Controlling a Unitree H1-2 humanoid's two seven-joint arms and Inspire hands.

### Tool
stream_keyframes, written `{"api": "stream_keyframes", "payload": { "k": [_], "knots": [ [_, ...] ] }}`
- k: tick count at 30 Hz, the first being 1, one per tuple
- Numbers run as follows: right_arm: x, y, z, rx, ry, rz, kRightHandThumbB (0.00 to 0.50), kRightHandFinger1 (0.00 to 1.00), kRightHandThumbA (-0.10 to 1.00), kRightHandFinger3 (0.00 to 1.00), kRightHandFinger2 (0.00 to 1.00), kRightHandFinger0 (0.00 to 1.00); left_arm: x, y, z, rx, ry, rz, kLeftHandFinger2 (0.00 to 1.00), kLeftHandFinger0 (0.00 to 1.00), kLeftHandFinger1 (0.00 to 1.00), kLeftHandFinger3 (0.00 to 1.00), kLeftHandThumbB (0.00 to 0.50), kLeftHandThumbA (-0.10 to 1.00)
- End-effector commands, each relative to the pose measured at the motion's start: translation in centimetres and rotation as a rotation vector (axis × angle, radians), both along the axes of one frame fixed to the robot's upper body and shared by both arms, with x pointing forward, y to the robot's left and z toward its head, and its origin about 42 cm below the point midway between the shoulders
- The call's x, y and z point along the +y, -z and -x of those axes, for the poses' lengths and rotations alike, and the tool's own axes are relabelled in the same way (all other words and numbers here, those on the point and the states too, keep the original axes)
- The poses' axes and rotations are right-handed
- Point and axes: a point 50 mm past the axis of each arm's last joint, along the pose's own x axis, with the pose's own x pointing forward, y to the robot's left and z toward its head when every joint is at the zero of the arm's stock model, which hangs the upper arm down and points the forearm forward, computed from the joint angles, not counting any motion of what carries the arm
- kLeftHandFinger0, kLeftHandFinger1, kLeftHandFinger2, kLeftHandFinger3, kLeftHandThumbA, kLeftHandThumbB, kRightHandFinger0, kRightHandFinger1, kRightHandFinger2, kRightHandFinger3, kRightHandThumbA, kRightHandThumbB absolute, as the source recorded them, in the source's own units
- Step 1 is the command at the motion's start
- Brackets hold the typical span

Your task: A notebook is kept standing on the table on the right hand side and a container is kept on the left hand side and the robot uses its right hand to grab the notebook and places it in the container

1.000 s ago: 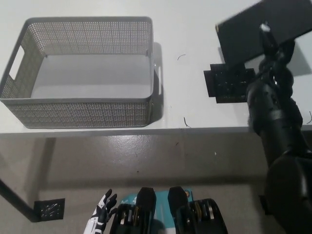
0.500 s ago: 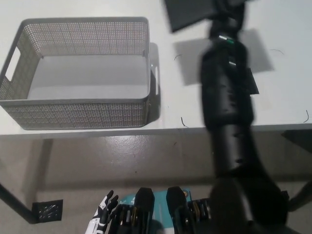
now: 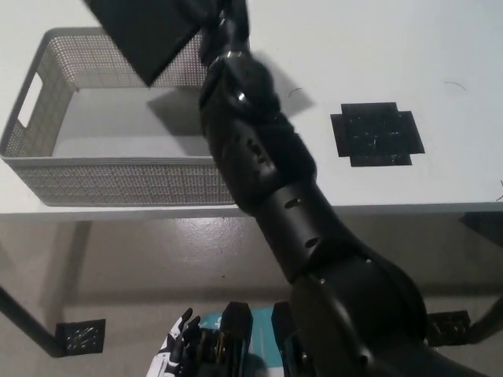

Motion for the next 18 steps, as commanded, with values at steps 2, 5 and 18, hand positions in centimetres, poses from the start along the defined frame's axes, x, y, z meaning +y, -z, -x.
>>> {"api": "stream_keyframes", "payload": {
  "k": [2, 5, 18],
  "knots": [
    [0.4, -5.4, -0.1, -0.263, 0.091, 0.246, 0.298, 0.7, 0.3, 1.0, 1.0, 0.41, -0.1, -0.6, 0.2, -0.049, 0.029, -0.014, 1.0, 1.0, 1.0, 1.0, 0.199, 1.0],
    [0.0, -5.0, -0.5, -0.311, -0.057, 0.236, 0.381, 1.0, 0.57, 1.0, 1.0, 1.0, -0.1, -0.5, 0.2, -0.048, 0.039, -0.03, 1.0, 1.0, 1.0, 1.0, 0.183, 1.0],
    [-2.2, -4.9, -0.7, -0.431, -0.074, 0.431, 0.5, 1.0, 0.9, 1.0, 1.0, 1.0, -0.5, -0.3, 0.4, -0.045, 0.07, -0.031, 1.0, 1.0, 1.0, 1.0, 0.198, 1.0]
  ]
}}
